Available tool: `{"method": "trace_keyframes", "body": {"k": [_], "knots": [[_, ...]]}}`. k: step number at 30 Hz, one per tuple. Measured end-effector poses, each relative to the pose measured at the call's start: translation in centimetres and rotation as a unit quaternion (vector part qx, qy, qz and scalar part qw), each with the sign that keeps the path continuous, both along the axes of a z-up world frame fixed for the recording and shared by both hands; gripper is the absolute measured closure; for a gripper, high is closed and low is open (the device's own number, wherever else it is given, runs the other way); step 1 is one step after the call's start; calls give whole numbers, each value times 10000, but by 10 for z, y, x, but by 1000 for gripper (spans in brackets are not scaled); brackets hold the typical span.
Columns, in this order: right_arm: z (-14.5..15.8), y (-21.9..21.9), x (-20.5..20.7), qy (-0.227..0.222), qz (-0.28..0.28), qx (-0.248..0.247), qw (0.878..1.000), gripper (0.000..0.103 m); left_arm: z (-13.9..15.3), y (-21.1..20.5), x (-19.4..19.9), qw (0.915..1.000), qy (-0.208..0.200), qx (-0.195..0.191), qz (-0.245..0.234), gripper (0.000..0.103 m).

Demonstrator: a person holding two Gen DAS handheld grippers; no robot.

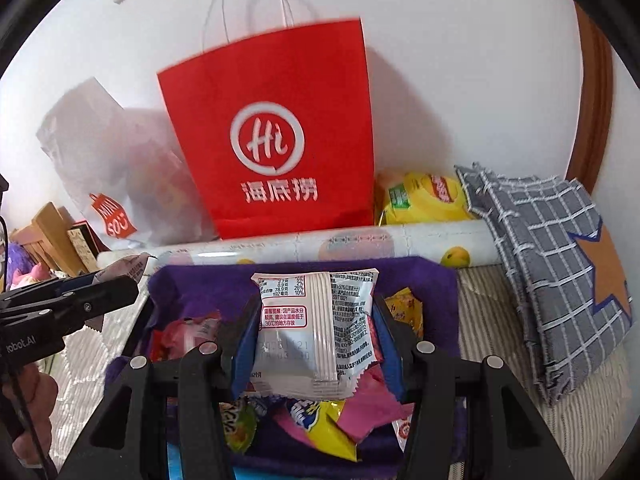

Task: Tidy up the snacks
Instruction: 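Open the left tool to drop the pink pastry while the right tool releases the white packet onto the towel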

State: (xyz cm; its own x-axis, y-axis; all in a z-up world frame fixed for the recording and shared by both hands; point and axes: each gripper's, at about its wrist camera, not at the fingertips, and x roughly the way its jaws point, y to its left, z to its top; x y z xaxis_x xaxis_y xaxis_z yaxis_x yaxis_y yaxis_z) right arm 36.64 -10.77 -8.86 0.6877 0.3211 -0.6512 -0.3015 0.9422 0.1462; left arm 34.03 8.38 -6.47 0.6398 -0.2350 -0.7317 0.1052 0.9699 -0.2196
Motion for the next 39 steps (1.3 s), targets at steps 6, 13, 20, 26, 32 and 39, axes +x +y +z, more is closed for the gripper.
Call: {"method": "trace_keyframes", "body": {"k": [6,13,20,26,32,39], "knots": [[-31,-3,11,306,-82,-39,9995,53,-26,-1,12,9994,314,101,-75,62],[-40,-8,14,397,-136,-10,9991,53,-45,-4,18,9983,569,12,-112,62],[-44,-11,19,490,-234,-46,9985,53,-55,-12,19,9975,679,111,-179,62],[-45,-8,21,538,-189,-92,9983,51,-56,-14,18,9975,671,143,-188,62],[-46,-4,21,546,-152,-212,9982,50,-56,-15,18,9975,657,156,-193,62],[-47,-7,22,623,-104,-74,9980,48,-55,-19,17,9976,610,191,-259,57]]}}
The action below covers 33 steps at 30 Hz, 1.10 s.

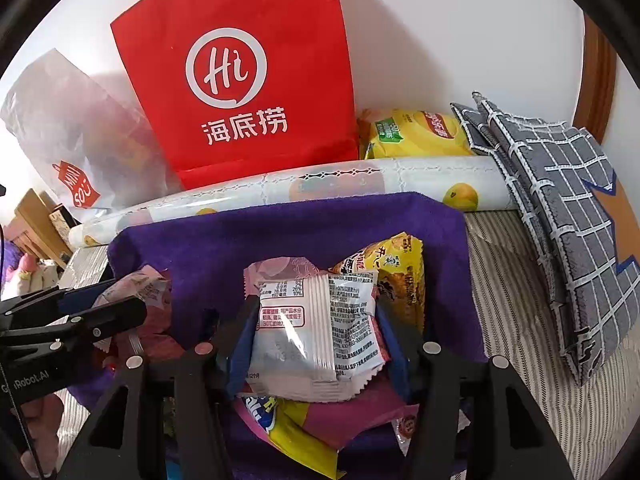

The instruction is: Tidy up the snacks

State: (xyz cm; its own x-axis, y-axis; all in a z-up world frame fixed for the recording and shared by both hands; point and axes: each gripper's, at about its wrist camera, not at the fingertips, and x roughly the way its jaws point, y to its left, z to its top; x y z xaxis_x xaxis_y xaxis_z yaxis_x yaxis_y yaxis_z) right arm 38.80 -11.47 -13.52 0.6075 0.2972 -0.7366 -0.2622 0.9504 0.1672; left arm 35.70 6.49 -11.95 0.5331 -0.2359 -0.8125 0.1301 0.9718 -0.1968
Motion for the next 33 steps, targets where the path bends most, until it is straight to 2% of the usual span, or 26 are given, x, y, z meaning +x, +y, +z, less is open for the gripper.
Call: {"method": "trace_keyframes", "body": {"k": [2,4,8,11,21,24,26,28,33], "knots": [[0,0,0,11,7,22,10000,46,3,-1,-2,10000,-27,29,11,56],[2,0,-1,-21,-10,19,10000,40,9,-1,-4,9999,-99,68,41,52],[10,-3,-6,-196,-133,43,9997,32,25,1,-9,9994,-270,200,59,31],[20,-6,-15,-335,-257,-18,9991,29,37,2,-13,9986,-447,286,58,24],[58,-13,-66,-413,-382,-217,9982,29,63,-4,-38,9984,-535,173,95,23],[73,-20,-89,-479,-539,-376,9967,29,72,-5,-61,9979,-609,33,226,23],[82,-26,-105,-570,-630,-417,9955,29,77,-8,-79,9975,-634,19,311,19],[91,-32,-122,-627,-665,-370,9951,29,83,-16,-98,9972,-691,102,259,16],[111,-41,-168,-702,-540,-110,9960,29,100,-34,-149,9955,-862,350,196,16]]}}
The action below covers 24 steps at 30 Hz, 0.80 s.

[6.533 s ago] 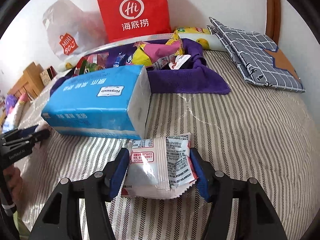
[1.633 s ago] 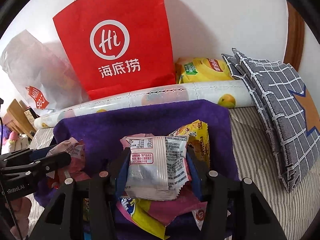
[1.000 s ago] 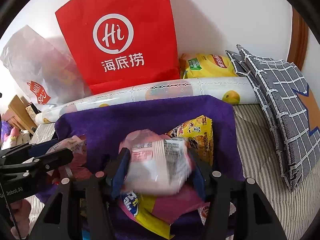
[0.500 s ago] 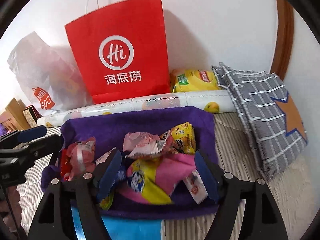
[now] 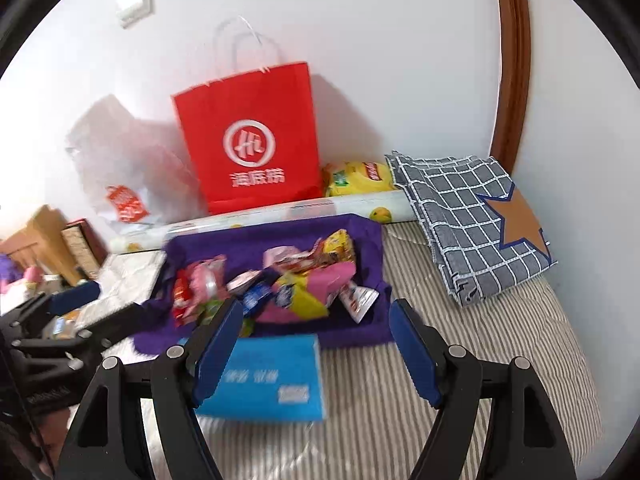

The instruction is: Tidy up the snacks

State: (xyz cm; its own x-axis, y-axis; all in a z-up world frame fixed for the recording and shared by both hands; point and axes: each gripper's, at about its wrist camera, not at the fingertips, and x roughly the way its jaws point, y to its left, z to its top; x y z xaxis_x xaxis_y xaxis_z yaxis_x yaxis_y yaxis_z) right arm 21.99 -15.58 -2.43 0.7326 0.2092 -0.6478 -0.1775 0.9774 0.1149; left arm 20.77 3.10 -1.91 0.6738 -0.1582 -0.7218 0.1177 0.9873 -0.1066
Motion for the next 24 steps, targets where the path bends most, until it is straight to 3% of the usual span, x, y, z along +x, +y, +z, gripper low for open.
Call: {"method": "trace_keyframes", "body": {"k": [4,7,12,24], "knots": [[13,-4,-37,-60,40,4,10000,27,13,-10,-39,9998,-132,146,89,14],[19,-7,-66,-231,-48,-29,9997,10,19,-15,-68,9995,-237,176,123,5],[24,-18,-106,-500,-197,-76,9985,0,23,-17,-107,9990,-333,90,279,5],[22,-52,-168,-544,-578,39,9968,0,37,-32,-166,9961,-620,223,579,1]]}}
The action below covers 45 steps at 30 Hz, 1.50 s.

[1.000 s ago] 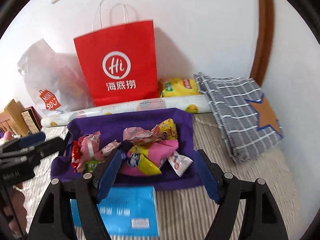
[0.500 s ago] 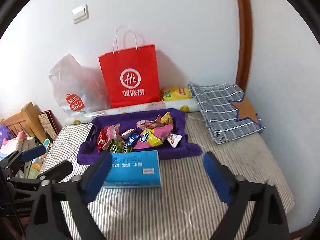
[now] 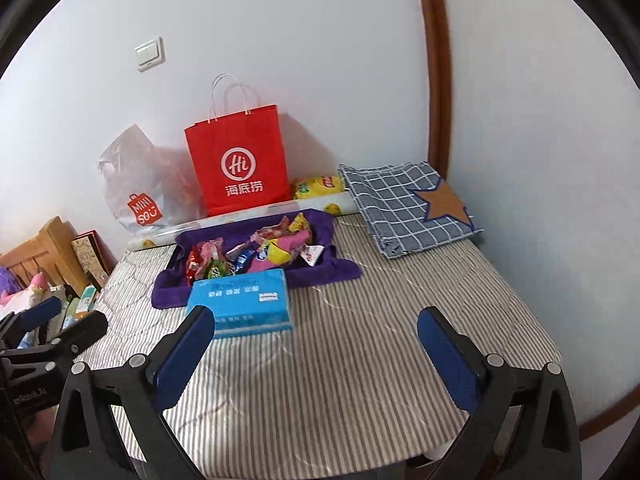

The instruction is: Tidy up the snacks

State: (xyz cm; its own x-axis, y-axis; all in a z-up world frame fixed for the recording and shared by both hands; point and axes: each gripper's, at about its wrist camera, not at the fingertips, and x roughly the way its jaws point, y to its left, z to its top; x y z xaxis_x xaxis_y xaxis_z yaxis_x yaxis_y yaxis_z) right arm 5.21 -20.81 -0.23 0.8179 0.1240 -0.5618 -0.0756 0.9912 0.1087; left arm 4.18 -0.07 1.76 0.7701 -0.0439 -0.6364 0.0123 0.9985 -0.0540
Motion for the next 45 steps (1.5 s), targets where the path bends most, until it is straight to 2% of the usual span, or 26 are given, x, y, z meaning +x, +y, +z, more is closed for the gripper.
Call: {"method": "trace_keyframes", "body": {"k": [4,11,45], "knots": [[-1,-3,-10,-10,-13,16,10000,0,3,-2,-7,10000,-57,-41,42,1],[-2,0,-21,-71,-107,-273,9995,0,7,1,-14,9997,-122,-164,125,1],[3,4,-30,-170,-81,-222,9996,0,10,2,-18,9996,-102,-216,141,1]]}}
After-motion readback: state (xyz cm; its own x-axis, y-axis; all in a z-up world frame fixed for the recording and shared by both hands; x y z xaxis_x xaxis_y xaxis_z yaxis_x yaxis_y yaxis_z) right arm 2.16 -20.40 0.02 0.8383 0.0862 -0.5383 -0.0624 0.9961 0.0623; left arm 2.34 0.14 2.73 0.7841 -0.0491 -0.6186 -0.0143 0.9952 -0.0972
